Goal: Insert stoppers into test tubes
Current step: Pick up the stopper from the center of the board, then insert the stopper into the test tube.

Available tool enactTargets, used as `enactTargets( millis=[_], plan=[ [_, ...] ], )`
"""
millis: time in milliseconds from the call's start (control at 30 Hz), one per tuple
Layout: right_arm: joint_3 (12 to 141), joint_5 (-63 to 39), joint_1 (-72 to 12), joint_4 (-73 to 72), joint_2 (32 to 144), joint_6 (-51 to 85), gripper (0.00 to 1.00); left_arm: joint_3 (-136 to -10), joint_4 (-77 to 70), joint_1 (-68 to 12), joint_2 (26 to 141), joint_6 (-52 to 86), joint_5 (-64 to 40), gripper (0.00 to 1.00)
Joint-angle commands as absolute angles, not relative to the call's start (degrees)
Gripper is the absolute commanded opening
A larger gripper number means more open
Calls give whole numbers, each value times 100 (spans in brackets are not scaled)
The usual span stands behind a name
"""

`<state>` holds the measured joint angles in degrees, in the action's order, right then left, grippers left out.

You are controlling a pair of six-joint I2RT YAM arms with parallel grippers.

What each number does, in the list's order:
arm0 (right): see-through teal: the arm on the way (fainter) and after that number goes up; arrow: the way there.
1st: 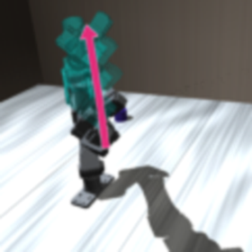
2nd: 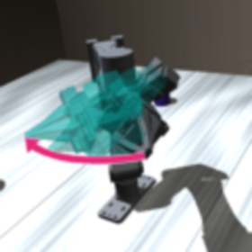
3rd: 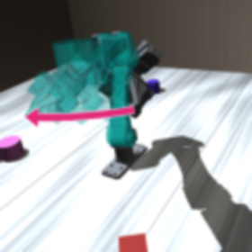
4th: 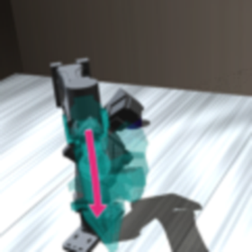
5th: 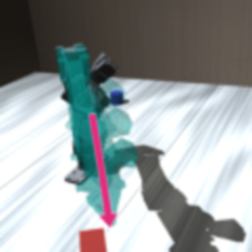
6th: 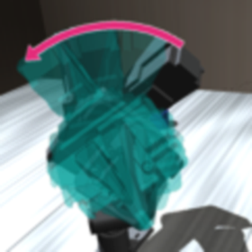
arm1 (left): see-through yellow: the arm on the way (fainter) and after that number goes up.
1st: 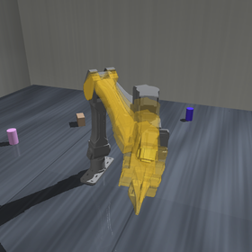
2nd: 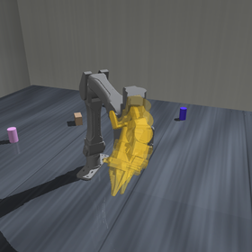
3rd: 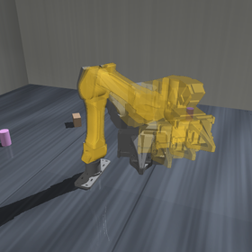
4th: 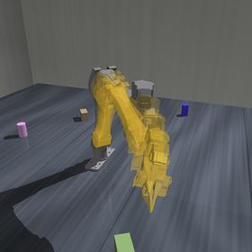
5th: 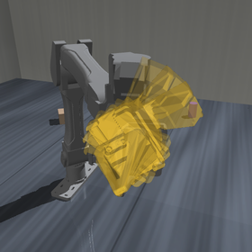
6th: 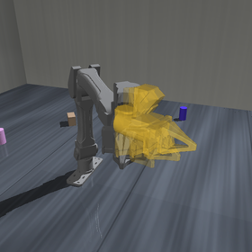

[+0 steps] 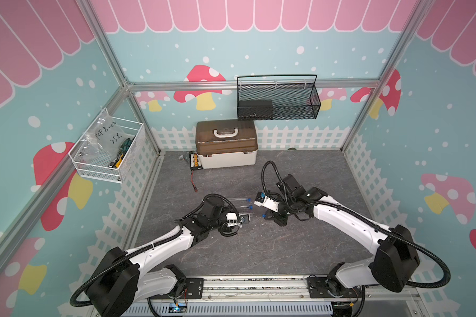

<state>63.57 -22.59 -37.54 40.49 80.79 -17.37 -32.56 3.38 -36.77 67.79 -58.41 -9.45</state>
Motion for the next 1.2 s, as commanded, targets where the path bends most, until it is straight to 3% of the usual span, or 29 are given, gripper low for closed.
enactTargets(
  millis=[0,1167],
  plan=[
    [6703,-2467,-3843,4372,7997,-1265,6,-3144,76,-3744,6611,-6296,-792,0],
    [7477,-2487,-4306,4664,8841,-980,6,-2980,-100,-3895,6382,-6399,-843,0]
  ],
)
